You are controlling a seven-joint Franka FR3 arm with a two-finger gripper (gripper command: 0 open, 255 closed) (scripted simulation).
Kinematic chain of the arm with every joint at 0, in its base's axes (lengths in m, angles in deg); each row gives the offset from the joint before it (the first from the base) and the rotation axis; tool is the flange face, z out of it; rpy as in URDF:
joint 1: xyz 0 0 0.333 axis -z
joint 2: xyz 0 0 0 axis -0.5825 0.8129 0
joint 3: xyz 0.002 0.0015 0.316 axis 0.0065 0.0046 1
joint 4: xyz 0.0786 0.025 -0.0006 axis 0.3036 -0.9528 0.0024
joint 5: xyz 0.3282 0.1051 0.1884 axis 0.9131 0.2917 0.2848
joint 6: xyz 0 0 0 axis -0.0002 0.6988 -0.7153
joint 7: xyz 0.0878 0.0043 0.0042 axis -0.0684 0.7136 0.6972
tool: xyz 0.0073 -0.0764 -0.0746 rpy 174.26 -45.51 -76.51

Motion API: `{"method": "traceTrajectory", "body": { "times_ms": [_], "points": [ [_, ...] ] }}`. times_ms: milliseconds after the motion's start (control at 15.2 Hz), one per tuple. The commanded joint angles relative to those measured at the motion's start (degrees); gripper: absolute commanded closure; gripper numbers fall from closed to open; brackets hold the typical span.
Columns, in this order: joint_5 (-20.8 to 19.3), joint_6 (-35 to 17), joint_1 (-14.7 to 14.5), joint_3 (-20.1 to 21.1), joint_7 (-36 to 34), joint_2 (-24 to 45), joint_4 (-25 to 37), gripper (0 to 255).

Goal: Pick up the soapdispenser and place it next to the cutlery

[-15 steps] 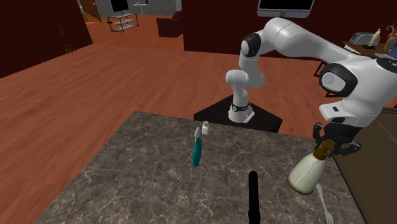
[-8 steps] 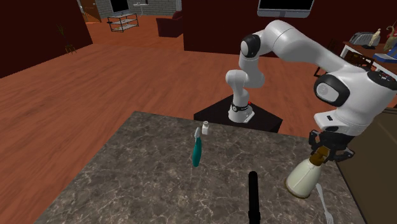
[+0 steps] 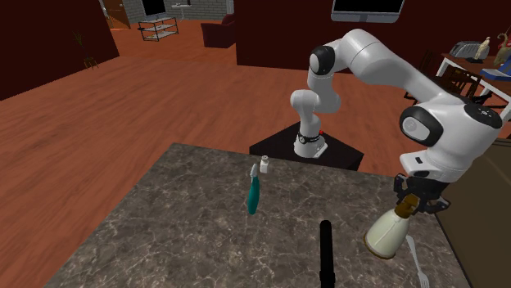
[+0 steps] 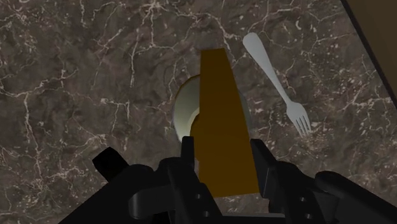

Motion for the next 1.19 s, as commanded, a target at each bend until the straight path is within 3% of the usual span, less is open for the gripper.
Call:
{"method": "traceTrajectory", "body": {
  "times_ms": [0, 198, 264, 594, 858, 1122],
  "points": [
    [0.00, -0.09, 0.02, 0.00, 0.01, -0.02, -0.05, 255],
    [0.00, -0.09, 0.02, 0.00, 0.01, -0.02, -0.05, 255],
    [0.00, -0.09, 0.01, 0.00, 0.01, -0.02, -0.06, 0],
    [-0.01, -0.08, 0.01, 0.00, 0.01, -0.01, -0.04, 0],
    [0.67, 6.90, -0.27, 0.36, 0.55, -0.78, 6.36, 0],
    [0.67, 6.90, -0.27, 0.36, 0.55, -0.78, 6.36, 0]
  ]
}}
